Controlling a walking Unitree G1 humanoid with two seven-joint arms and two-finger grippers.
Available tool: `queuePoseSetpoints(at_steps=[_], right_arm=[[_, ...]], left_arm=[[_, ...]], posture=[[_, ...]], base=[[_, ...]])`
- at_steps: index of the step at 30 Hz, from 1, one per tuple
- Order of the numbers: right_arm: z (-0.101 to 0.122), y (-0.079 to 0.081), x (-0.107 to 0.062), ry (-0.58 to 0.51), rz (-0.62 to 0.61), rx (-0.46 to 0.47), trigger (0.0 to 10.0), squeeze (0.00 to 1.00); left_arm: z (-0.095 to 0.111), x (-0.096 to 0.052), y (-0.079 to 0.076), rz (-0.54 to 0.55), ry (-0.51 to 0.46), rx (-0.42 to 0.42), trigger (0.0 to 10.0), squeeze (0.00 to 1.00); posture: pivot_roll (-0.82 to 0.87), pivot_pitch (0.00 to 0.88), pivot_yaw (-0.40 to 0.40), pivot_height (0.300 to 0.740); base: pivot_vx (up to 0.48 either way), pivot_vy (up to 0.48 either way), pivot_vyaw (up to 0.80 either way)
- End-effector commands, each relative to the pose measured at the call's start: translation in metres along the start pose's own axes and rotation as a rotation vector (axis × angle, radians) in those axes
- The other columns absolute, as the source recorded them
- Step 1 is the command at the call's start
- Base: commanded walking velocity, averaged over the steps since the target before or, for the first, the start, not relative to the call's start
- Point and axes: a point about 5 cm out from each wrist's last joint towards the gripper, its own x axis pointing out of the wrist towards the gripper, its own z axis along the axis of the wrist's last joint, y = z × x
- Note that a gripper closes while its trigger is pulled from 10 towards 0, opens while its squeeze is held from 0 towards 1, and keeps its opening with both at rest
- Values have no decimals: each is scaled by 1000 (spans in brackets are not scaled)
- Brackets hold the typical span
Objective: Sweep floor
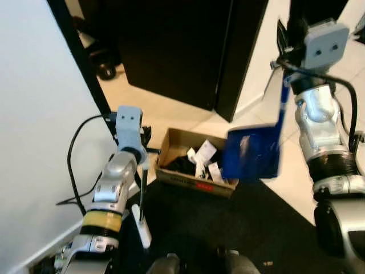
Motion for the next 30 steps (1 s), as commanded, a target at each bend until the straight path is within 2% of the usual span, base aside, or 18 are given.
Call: queuePoseSetpoints(at_steps=[1,4,8,10,11,12,13,14,16,17,18,20,22,24,25,26,27,30], right_arm=[[11,3,0,-44,4,34,10000,0],[8,7,-17,6,20,77,10000,0],[7,7,-29,36,24,81,10000,0],[3,8,-47,74,46,86,10000,0],[3,8,-47,74,46,86,10000,0],[-6,17,-63,96,74,93,10000,0],[-12,25,-71,110,86,105,10000,0],[-12,25,-71,110,86,105,10000,0],[-19,35,-79,123,97,124,10000,0],[-19,35,-79,123,97,124,10000,0],[-26,40,-81,146,74,147,10000,0],[-26,40,-81,146,74,147,10000,0],[-36,43,-82,180,49,178,10000,0],[-39,44,-82,195,41,193,10000,0],[-49,50,-87,269,76,229,10000,0],[-49,50,-87,269,76,229,10000,0],[-57,58,-94,323,139,238,10000,0],[-61,63,-100,346,179,220,10000,0]], left_arm=[[-4,-4,-1,0,16,1,10000,0],[-12,-8,1,11,61,7,10000,0],[-18,-11,2,12,85,9,10000,0],[-22,-14,2,-1,87,-75,10000,0],[-22,-14,2,-1,87,-75,10000,0],[-31,-19,2,16,116,-211,10000,0],[-40,-24,1,23,143,-265,10000,0],[-40,-24,1,23,143,-265,10000,0],[-48,-31,-1,25,170,-311,10000,0],[-48,-31,-1,25,170,-311,10000,0],[-45,-34,-1,22,137,-261,10000,0],[-45,-34,-1,22,137,-261,10000,0],[-40,-36,1,32,102,-204,10000,0],[-37,-36,2,41,91,-189,10000,0],[-27,-38,12,81,44,-176,10000,0],[-27,-38,12,81,44,-176,10000,0],[-18,-38,21,112,10,-154,10000,0],[-12,-38,27,126,-6,-121,10000,0]], posture=[[77,108,41,740],[70,108,37,740],[66,109,36,740],[60,104,40,740],[60,104,40,740],[59,101,47,740],[56,101,53,740],[56,101,53,740],[62,100,53,740],[62,100,53,740],[80,100,51,740],[80,100,51,740],[101,102,44,740],[103,102,43,740],[123,104,32,740],[123,104,32,740],[133,106,28,740],[144,105,19,740]], base=[[0,0,0],[0,0,0],[0,0,0],[0,0,0],[0,0,0],[0,0,0],[0,0,0],[0,0,0],[0,0,0],[0,0,0],[0,0,0],[0,0,0],[0,0,0],[0,0,0],[0,0,0],[0,0,0],[0,0,0],[0,0,0]])
